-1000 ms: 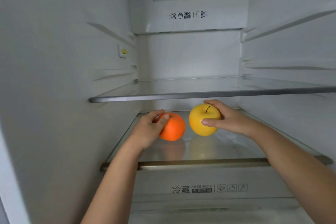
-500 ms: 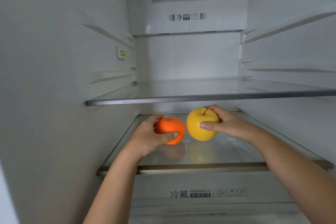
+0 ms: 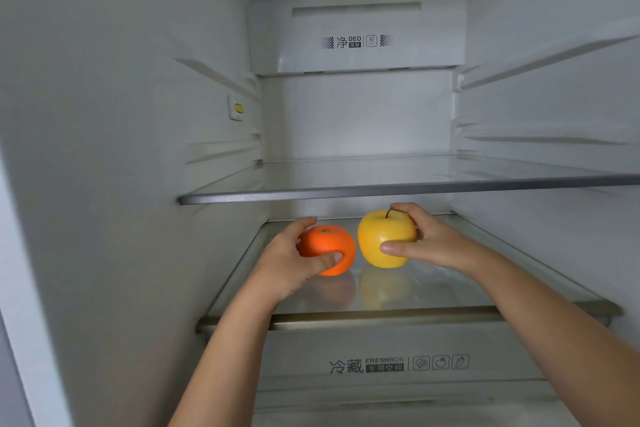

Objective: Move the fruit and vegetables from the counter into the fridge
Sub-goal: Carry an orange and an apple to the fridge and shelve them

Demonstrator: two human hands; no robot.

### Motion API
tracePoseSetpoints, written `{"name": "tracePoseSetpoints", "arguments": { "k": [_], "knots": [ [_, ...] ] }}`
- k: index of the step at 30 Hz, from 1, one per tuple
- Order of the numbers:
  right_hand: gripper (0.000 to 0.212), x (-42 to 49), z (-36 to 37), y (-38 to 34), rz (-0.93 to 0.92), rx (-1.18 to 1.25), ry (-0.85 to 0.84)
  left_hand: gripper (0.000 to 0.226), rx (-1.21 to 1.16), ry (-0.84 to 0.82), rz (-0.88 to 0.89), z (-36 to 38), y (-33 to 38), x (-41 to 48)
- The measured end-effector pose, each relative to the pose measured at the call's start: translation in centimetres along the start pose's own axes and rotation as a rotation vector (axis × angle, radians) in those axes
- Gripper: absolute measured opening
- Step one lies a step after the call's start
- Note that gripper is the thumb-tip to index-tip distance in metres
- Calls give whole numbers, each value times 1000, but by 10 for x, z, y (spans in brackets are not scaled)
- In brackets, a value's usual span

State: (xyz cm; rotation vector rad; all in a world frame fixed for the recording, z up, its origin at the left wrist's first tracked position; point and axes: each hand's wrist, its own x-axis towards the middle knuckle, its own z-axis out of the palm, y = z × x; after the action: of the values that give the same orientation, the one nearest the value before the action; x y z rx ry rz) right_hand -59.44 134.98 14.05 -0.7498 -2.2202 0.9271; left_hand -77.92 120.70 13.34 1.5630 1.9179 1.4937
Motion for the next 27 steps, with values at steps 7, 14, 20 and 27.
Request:
{"name": "tracePoseSetpoints", "arguments": {
  "k": [7,14,20,27],
  "knots": [
    [76,-21,-6,-21,15,13,200,68,114,113,66,3,5,-12],
    [55,-78,26,-34,-108,-271,479,43,332,271,310,12,11,-53],
    [43,-125,64,-42,-306,-544,607,44,459,392,494,20,6,-103],
    [37,-179,109,-51,-269,-645,639,38,497,363,548,20,-14,-153]
  ]
}}
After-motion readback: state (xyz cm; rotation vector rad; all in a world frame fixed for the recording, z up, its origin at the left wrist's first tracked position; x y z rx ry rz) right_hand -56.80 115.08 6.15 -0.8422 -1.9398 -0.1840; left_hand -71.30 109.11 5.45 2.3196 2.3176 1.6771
